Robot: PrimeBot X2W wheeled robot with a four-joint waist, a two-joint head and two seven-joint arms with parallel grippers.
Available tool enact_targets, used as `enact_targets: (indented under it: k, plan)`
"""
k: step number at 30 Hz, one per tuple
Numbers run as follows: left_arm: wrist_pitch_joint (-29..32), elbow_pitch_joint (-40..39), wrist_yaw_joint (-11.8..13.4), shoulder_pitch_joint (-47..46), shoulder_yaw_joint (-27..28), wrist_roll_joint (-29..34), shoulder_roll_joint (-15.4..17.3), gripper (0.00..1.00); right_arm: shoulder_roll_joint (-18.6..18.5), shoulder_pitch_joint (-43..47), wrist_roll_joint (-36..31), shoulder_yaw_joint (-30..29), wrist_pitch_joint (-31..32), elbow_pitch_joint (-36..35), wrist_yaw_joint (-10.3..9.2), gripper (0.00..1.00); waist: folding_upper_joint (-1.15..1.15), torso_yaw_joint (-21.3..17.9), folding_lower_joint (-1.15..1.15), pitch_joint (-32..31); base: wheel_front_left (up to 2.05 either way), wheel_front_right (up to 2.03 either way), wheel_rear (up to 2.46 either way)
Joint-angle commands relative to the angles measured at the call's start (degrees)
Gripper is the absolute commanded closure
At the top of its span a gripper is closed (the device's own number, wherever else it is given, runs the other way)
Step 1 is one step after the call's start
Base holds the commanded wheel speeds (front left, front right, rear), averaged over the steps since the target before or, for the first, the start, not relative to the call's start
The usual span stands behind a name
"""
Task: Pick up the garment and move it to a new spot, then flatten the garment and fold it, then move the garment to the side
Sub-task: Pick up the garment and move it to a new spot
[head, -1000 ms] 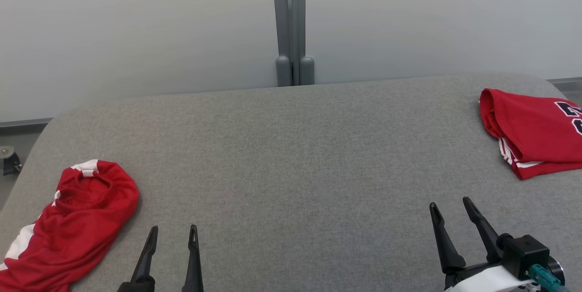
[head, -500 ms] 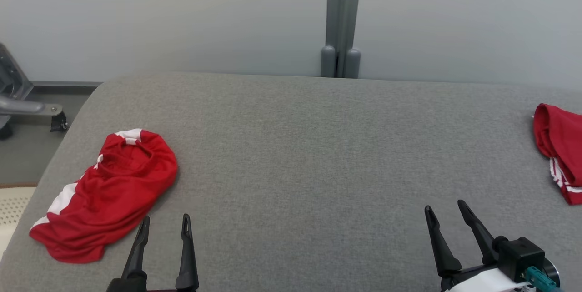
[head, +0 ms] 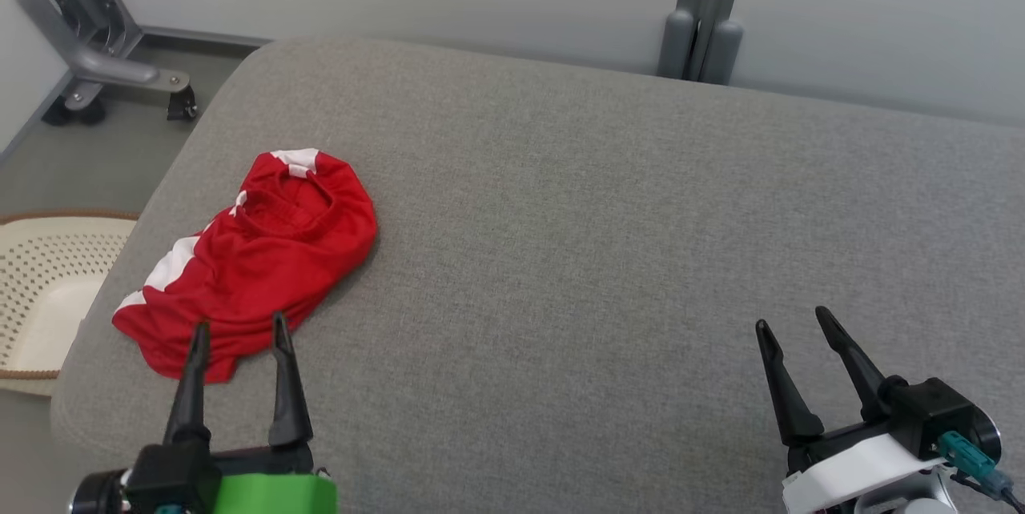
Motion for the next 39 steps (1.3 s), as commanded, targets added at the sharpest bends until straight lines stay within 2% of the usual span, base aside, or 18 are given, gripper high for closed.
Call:
enact_targets:
  k: [1,5,10,15,19,22,25,30,37,38,39]
  plan:
    - [-0.02,-0.06,0.10,-2.44,0.90,-0.19,0.07,0.00,-0.79,-1.13,-0.44,-0.11,-0.15,-0.34,-0.10,0.00,0.00,2.17,0.00,3.96,0.00,0.00,0.00]
    - [-0.02,3.61,-1.97,-10.31,3.83,0.55,1.26,0.00,-2.71,-2.89,-0.94,0.54,-0.15,-0.38,-0.10,0.00,0.00,2.01,0.00,7.68,0.00,0.00,0.00]
    - [1.10,11.07,-4.24,-24.33,6.35,-0.16,5.24,0.00,-5.39,-5.22,-1.40,0.44,-0.15,-1.03,-0.10,0.00,0.00,0.86,0.00,12.13,0.00,0.00,0.00]
    - [13.94,23.25,-7.00,-38.87,7.71,-3.60,9.27,0.00,-8.03,-7.23,-1.35,-0.29,-0.15,-1.97,-0.10,0.00,0.00,-0.64,0.00,16.47,0.00,0.00,0.00]
    - [24.21,33.09,-8.22,-48.15,8.09,-6.72,10.06,0.00,-8.99,-7.88,-1.67,-1.77,-0.15,-3.00,-0.10,0.00,0.00,-1.30,0.00,19.14,0.00,0.00,0.00]
    - [29.37,39.83,-9.43,-53.01,8.16,-9.21,9.90,0.00,-9.72,-8.24,-1.77,-2.09,-0.15,-3.62,-0.10,0.00,0.00,-1.86,0.00,20.97,0.00,0.00,0.00]
    - [30.92,45.53,-10.21,-55.87,7.57,-10.00,10.29,0.00,-10.14,-8.74,-1.64,-2.44,-0.15,-3.87,-0.10,0.00,0.00,-2.63,0.00,22.65,0.00,0.00,0.00]
    - [31.43,54.78,-10.64,-58.90,7.80,-11.98,8.88,0.00,-10.75,-9.71,-1.62,-3.25,-0.15,-4.84,-0.10,0.00,0.00,-3.38,0.00,25.04,0.00,0.00,0.00]
    - [29.92,64.33,-10.18,-60.13,7.05,-11.27,10.25,0.00,-10.78,-10.71,-2.59,-2.94,-0.15,-5.24,-0.10,0.00,0.00,-5.15,0.00,25.68,0.00,0.00,0.00]
    - [29.21,64.88,-10.21,-60.17,6.93,-11.24,10.36,0.28,-10.69,-10.65,-2.63,-3.02,-0.15,-5.16,-0.10,0.00,0.00,-5.32,0.00,25.54,0.00,0.00,0.00]
    - [27.85,65.44,-10.30,-60.33,6.78,-11.01,10.73,1.00,-10.49,-10.52,-2.63,-3.09,-0.15,-5.02,-0.10,0.00,0.00,-5.52,0.00,25.32,0.00,0.00,0.00]
